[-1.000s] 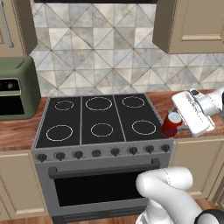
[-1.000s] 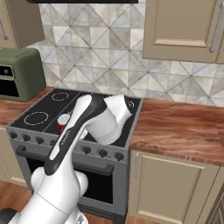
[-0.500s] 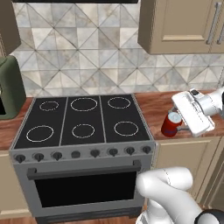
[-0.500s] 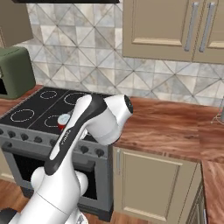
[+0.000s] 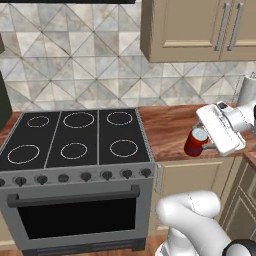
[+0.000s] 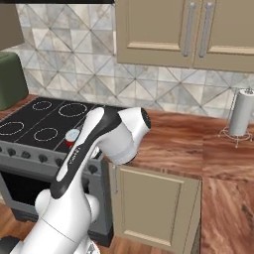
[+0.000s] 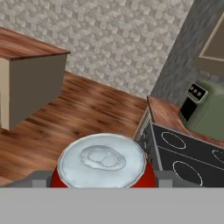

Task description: Four empty soda cans are scattered around the kitchen. Gather all the cans and cluster them next to the stove for recycling.

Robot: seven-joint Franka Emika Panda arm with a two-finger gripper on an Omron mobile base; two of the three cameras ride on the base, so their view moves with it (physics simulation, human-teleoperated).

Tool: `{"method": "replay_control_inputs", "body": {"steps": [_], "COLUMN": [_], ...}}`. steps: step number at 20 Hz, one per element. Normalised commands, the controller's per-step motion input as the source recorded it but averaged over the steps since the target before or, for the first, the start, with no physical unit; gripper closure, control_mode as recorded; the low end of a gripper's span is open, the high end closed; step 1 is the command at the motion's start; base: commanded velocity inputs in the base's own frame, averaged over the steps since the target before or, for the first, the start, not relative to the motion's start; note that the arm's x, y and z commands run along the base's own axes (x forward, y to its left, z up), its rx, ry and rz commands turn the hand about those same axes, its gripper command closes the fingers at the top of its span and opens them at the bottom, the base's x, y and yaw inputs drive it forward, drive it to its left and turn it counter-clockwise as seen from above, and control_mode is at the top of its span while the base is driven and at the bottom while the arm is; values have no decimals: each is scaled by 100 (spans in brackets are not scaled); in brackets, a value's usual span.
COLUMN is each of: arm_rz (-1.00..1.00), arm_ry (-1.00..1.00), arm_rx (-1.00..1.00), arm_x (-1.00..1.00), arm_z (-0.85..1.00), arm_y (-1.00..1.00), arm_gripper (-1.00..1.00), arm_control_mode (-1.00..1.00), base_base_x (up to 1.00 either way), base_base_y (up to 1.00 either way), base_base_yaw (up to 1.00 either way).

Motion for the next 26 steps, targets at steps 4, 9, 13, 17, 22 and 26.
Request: {"method": "replay_control_inputs", "body": {"steps": [4,9,13,17,22,26], "arm_rz": [0,0,0,0,0,0], "arm_ry": [0,0,0,0,0,0], "arm_rx": [0,0,0,0,0,0], "arm_x": [0,0,0,0,0,0], "arm_z": [0,0,0,0,0,0], "arm_y": [0,0,0,0,0,0], "arm_gripper": [100,100,100,100,100,100], "arm_control_mode": [100,100,100,100,100,100], "base_base_x": [0,3,15,30,54,64], "base_base_y": [-45,-44,-37,-25,-13,-7], "base_base_yaw": [0,0,-3,-11,-14,-13]}}
